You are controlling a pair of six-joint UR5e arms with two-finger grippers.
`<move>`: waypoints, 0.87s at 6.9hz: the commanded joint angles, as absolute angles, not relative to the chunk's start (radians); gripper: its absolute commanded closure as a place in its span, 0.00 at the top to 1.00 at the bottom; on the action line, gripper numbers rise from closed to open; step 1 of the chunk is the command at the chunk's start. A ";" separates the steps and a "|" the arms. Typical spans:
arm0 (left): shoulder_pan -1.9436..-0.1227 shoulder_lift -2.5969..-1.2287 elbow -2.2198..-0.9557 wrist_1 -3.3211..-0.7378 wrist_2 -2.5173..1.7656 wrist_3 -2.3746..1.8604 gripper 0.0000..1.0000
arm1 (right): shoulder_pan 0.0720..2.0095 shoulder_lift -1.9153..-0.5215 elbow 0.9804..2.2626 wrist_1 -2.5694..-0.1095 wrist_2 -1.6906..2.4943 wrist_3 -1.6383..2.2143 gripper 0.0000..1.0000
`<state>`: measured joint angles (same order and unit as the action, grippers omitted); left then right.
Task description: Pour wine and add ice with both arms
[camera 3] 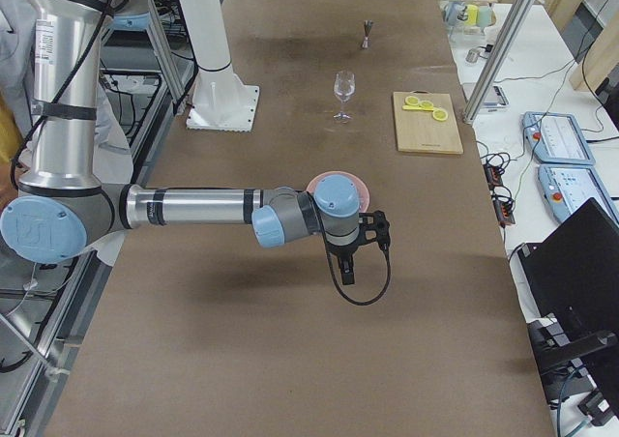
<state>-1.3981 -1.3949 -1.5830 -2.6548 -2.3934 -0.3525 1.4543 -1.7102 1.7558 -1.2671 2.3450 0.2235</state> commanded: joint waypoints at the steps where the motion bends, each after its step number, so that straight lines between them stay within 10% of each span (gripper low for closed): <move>1: -1.332 -1.520 -1.348 -2.949 -2.294 -0.356 0.98 | 1.444 -1.715 1.775 -1.266 2.353 0.245 0.99; 6: -1.097 -1.606 -1.247 -3.158 -2.166 -0.356 0.98 | 1.410 -1.709 1.782 -1.266 2.344 0.250 1.00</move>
